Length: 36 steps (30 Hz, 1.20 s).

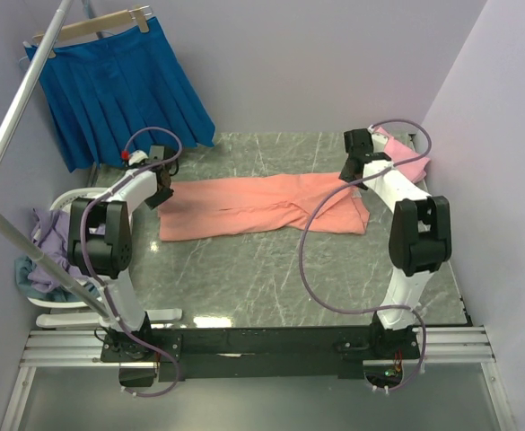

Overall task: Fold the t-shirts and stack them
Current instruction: Fold the other side of the tshirt into a rectangle, then rotate the tshirt 90 degrees

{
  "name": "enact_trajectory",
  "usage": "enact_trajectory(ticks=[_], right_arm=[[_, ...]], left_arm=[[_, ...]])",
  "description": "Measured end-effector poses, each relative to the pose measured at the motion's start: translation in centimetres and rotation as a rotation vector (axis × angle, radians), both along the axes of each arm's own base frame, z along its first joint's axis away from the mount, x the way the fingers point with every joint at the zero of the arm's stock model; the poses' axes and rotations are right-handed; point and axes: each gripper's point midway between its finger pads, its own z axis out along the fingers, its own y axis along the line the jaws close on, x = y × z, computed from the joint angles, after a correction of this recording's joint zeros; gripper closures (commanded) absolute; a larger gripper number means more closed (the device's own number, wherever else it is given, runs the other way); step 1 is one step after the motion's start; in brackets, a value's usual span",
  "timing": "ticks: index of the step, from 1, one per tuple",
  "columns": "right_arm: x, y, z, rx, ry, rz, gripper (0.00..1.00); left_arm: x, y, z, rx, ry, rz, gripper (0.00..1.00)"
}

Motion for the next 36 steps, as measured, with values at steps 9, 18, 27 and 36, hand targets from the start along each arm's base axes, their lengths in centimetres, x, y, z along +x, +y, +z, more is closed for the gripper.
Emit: enact_trajectory(ticks=[9,18,27,36], right_arm=[[2.1,1.5,0.4,0.057,-0.063,0.04,0.21],[0.6,6.7,0.7,0.278,-0.068,0.227,0.2],[0.2,8.5,-6.9,0.351,0.134,0.248,0.16],[2.6,9.0,-6.5,0.357,0.173,0.236,0.07]], left_arm=[[-0.1,-2.5,3.4,-0.092,-0.137,-0.117,0.47],[3.4,-10.7,2.9,-0.271,-0.196,-0.403,0.51],[3.8,-11.6,-3.0,-0.265,-0.066,-0.418,0.7],[-0.6,-11.3,-4.0,-0.3,-0.051,-0.36,0.79]])
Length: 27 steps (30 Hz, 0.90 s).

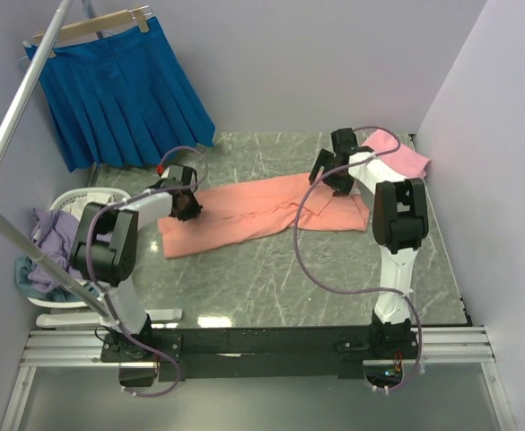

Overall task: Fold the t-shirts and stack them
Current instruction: Rotate the tshirt 90 degrees

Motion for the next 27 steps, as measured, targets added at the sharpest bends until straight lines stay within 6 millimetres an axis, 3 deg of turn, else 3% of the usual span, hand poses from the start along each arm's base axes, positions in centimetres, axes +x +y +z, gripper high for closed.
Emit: enact_trajectory(ticks=[3,5,8,14,18,21,24,25,27], right_arm=[[1.4,0.4,-0.1,-0.004,0.015,0.011,0.07],[2.5,0.9,0.0,-0.003,0.017,0.024,0.01],[4.2,2.2,-0.1,0.007,0.021,0.067,0.0],[7.6,7.8,0.4,0.092,-0.026,0.237,0.0],[7.1,11.5,0.7,0.174,-0.054,0.371,0.0],[5.9,12.4,1.2,0.215,-0.09,0.423,0.0],[3.5,11.8,2.5,0.218,-0.124,0.44,0.0],[2.8,11.5,3.3,0.214,-0.138,0.44,0.0],[1.6,10.7,6.3,0.195,-0.213,0.436,0.0]], left_arm=[[-3.6,-1.2,-0.2,-0.025,0.022,-0.009,0.78],[-6.4,-2.8,-0.4,-0.055,0.026,-0.038,0.78],[-10.1,-5.7,-0.7,-0.114,0.032,-0.089,0.78],[-16.7,-12.8,-1.1,-0.238,0.089,-0.246,0.81],[-21.6,-16.8,-0.9,-0.284,0.157,-0.371,0.8],[-23.8,-17.2,-0.3,-0.271,0.204,-0.397,0.74],[-25.3,-14.3,0.1,-0.157,0.268,-0.358,0.63],[-25.3,-13.5,0.4,-0.121,0.27,-0.345,0.57],[-24.1,-12.6,2.3,-0.054,0.24,-0.323,0.55]])
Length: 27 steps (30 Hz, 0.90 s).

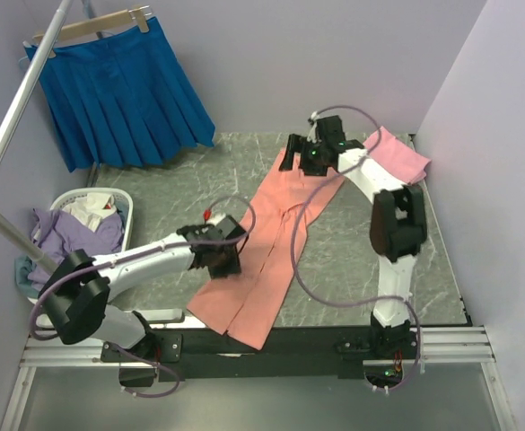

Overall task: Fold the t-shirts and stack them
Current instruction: Rotate the tshirt 90 degrees

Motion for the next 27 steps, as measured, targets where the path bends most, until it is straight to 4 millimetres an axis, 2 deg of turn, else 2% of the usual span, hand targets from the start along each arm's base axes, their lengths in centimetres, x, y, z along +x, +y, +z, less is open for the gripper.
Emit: enact_trajectory(ticks=[2,3,5,6,8,10,12,13,16,18,20,23,27], right_arm=[[-0.5,-0.8,4.0,-0.001,-0.095,-0.024,0.0],[-0.6,-1.4,6.8,-0.005,-0.161,-0.05,0.0],[-0.9,-2.4,11.1,-0.006,-0.266,-0.098,0.0],[-1.4,-2.9,12.9,-0.002,-0.309,-0.122,0.0],[-3.1,-4.0,14.6,0.0,-0.353,-0.168,0.0],[-5.7,-5.1,13.8,-0.012,-0.336,-0.21,0.0],[-8.0,-5.9,11.7,-0.031,-0.292,-0.232,0.0],[-9.5,-6.2,9.8,-0.044,-0.25,-0.237,0.0],[-13.4,-5.9,5.3,-0.066,-0.141,-0.21,0.0],[-15.8,-5.2,3.3,-0.066,-0.078,-0.17,0.0],[-17.7,-3.8,2.1,-0.057,-0.034,-0.116,0.0],[-19.9,-0.9,1.6,-0.012,0.005,-0.02,0.0],[-22.2,3.5,1.2,0.048,0.038,0.107,0.0]], left_arm=[[3.0,-0.7,3.3,-0.008,-0.097,0.008,0.54],[4.8,-1.2,5.1,-0.025,-0.151,0.008,0.53],[9.6,-2.0,9.5,-0.088,-0.278,0.023,0.5],[12.0,-2.2,11.3,-0.111,-0.338,0.032,0.5],[16.2,-2.5,13.9,-0.144,-0.425,0.043,0.51],[20.5,-3.2,15.3,-0.162,-0.493,0.034,0.51],[24.0,-4.5,15.5,-0.176,-0.527,-0.008,0.53],[25.8,-5.8,15.3,-0.19,-0.536,-0.044,0.54],[29.3,-10.0,14.0,-0.255,-0.537,-0.174,0.55],[31.0,-13.0,12.5,-0.303,-0.528,-0.267,0.54],[32.1,-15.4,10.6,-0.344,-0.511,-0.355,0.54],[32.3,-17.7,7.8,-0.404,-0.468,-0.454,0.5],[30.5,-18.9,4.5,-0.469,-0.375,-0.55,0.49]])
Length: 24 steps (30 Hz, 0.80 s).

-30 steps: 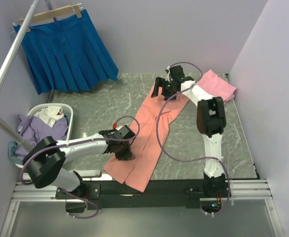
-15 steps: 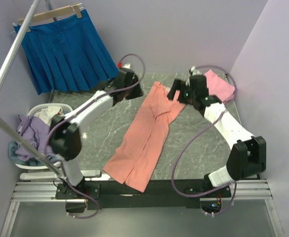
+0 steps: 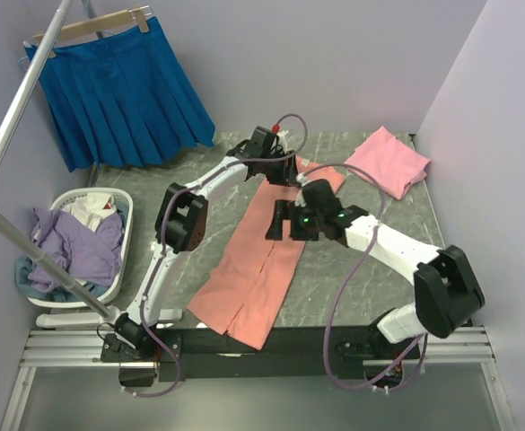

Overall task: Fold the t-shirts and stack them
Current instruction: Rotate the tshirt 90 degrees

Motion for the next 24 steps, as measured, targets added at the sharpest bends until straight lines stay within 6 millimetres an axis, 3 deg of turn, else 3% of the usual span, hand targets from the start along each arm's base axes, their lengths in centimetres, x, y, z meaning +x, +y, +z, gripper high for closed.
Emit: enact_trajectory(ticks=[4,7,9,11,14,17,24], right_arm=[[-2.5,3.8,-2.3,0.012,0.083,0.115,0.0],[-4.3,5.5,-4.7,-0.009,0.156,0.17,0.0],[-5.5,6.2,-6.2,-0.032,0.202,0.187,0.0],[-6.4,6.4,-7.4,-0.056,0.239,0.189,0.0],[-6.3,6.5,-7.6,-0.047,0.24,0.152,0.0],[-6.3,6.2,-7.7,-0.031,0.236,0.108,0.0],[-4.8,5.2,-7.8,-0.087,0.181,0.029,0.0]], left_arm=[[-1.2,-0.5,-1.7,-0.015,0.048,-0.065,0.5],[-1.4,-0.6,-3.1,-0.013,0.069,-0.076,0.5],[-1.1,-0.5,-4.5,-0.008,0.085,-0.072,0.5],[-0.4,-0.6,-4.5,-0.028,0.084,-0.071,0.51],[1.2,0.1,-4.3,-0.046,0.07,-0.041,0.52],[3.1,2.2,-4.4,-0.062,0.08,0.017,0.52],[9.1,10.4,-4.4,-0.104,0.085,0.206,0.52]])
